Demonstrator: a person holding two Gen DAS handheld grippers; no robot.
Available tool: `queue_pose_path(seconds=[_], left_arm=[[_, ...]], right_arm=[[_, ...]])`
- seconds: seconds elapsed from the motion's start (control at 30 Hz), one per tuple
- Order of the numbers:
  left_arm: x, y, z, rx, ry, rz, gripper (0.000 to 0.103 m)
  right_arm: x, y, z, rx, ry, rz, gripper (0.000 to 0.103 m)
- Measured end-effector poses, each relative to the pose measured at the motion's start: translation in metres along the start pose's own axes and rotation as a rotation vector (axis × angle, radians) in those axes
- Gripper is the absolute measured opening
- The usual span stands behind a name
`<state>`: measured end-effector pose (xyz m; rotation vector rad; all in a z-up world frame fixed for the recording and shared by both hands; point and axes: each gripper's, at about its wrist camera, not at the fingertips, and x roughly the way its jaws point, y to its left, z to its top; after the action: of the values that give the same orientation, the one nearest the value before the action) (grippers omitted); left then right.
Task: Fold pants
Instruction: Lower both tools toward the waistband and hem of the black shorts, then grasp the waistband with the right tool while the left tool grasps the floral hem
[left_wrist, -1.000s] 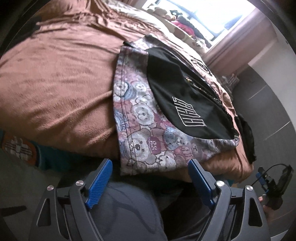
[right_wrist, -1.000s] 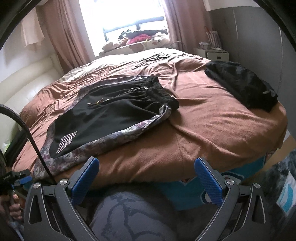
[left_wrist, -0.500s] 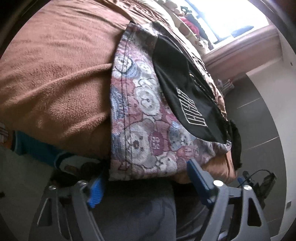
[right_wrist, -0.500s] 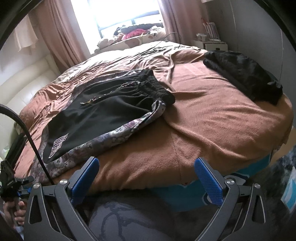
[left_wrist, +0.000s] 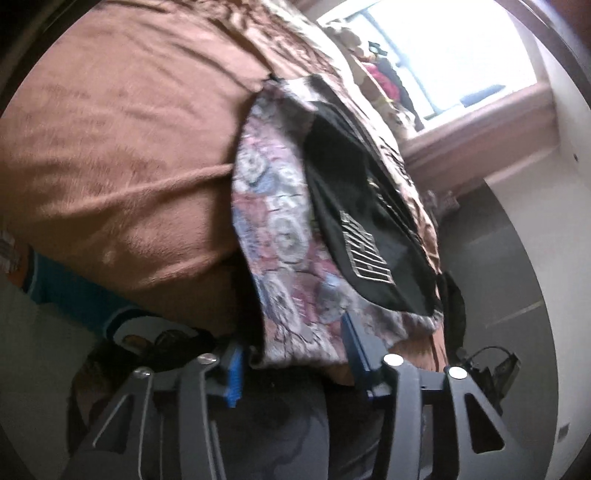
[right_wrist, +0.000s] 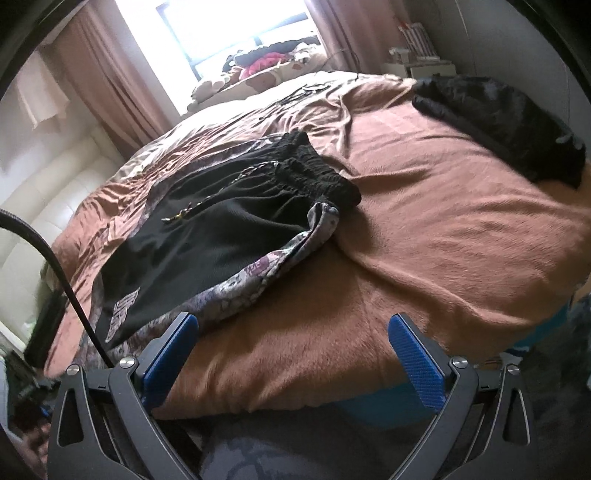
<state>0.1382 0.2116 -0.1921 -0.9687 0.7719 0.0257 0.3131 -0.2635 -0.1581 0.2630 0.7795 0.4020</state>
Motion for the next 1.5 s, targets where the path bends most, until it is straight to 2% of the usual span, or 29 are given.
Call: queue_pose_path(seconds=[0.1,0.17,0.23,0.33,0.47,0.6,0.7,0.77,0.83,0.93,1.1,1.5], left_arm=[[0.003,0.002,-0.004,-0.012,-0.021,0.017,0.028],[0.002,0.003,-0.005,-0.018,-0.024,0.032,0.009],[0.001,0.003,-0.006,-0.024,-0.028,0.036,0.007],[-0.004,-0.005,-0.006,-0.004,-0.042,0.04,0.006],[-0.016,-0.02,-0.001,0.033,-0.084,0.013,0.006],[-0.028,-0.031,0.006,0.058,-0.107,-0.005,0.006],[-0.036,-0.043,0.012,0.077,-0.132,0.002,0.006],[-0.041,-0.052,0.015,0.101,-0.143,0.003,0.006],[-0.048,-0.064,0.02,0.136,-0.157,0.014,0.006],[-0.058,-0.083,0.022,0.175,-0.189,0.005,0.006],[-0.074,-0.106,0.031,0.216,-0.24,0.027,0.006],[-0.087,-0.146,0.08,0.239,-0.315,0.05,0.006]], right_arm=[[0.016,-0.003,0.007,0.032,0.019,0.011,0.1],[0.025,-0.002,0.012,0.035,0.023,0.01,0.099],[0.036,-0.002,0.016,0.044,0.036,0.013,0.091],[0.054,-0.001,0.023,0.059,0.061,0.027,0.086],[0.069,-0.001,0.033,0.078,0.063,0.025,0.084],[0.081,-0.002,0.04,0.094,0.063,0.042,0.068],[0.088,-0.01,0.044,0.14,0.053,0.091,0.066],[0.093,-0.016,0.047,0.164,0.043,0.089,0.057],[0.096,-0.021,0.049,0.181,0.044,0.086,0.033],[0.096,-0.025,0.05,0.209,0.047,0.113,0.013],[0.079,-0.026,0.052,0.216,0.003,0.16,0.006],[0.058,-0.026,0.075,0.25,-0.04,0.25,0.005]])
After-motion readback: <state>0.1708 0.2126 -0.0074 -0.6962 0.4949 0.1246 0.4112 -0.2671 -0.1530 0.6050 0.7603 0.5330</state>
